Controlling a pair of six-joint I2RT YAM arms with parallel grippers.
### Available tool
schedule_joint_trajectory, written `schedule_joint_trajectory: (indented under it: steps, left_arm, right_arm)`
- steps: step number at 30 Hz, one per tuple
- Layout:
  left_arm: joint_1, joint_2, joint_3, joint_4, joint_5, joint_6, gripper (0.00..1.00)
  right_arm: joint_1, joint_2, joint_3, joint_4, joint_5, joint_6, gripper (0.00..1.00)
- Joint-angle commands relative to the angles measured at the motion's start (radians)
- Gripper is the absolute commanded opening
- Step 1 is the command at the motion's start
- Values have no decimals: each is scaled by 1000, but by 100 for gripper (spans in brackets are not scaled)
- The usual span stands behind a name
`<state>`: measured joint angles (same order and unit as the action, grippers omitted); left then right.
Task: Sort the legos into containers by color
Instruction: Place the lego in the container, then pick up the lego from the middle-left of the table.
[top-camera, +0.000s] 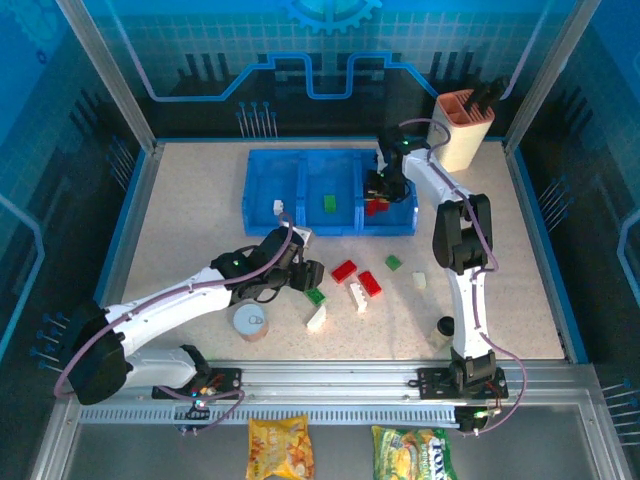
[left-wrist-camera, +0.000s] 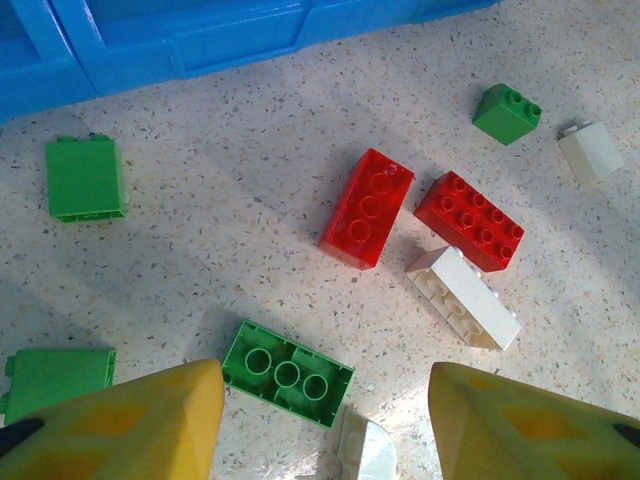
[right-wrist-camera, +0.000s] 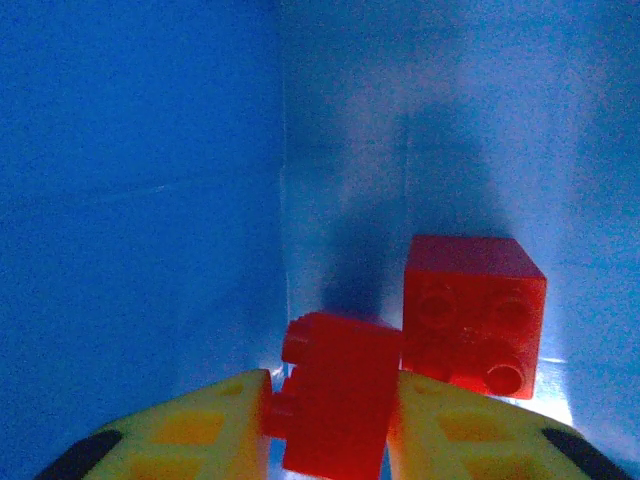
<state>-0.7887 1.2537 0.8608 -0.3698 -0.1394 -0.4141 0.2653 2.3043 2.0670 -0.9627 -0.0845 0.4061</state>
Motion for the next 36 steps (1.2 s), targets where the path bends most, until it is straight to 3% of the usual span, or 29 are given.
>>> schedule_joint_trajectory:
  steps: [1,21,36]
  left_arm:
    - [-8,-7,-1,-26,-14,-9,57]
    - [-7,39,25,-50,-6,-29,57]
    - [-8,192,96,-159,24,-82,55]
  right_arm:
    - [-6,-1,41,-31,-5,-6,37]
    - [-3,-149,9,-48,15,-13,40]
    - [1,-438,-335,51,31,13,39]
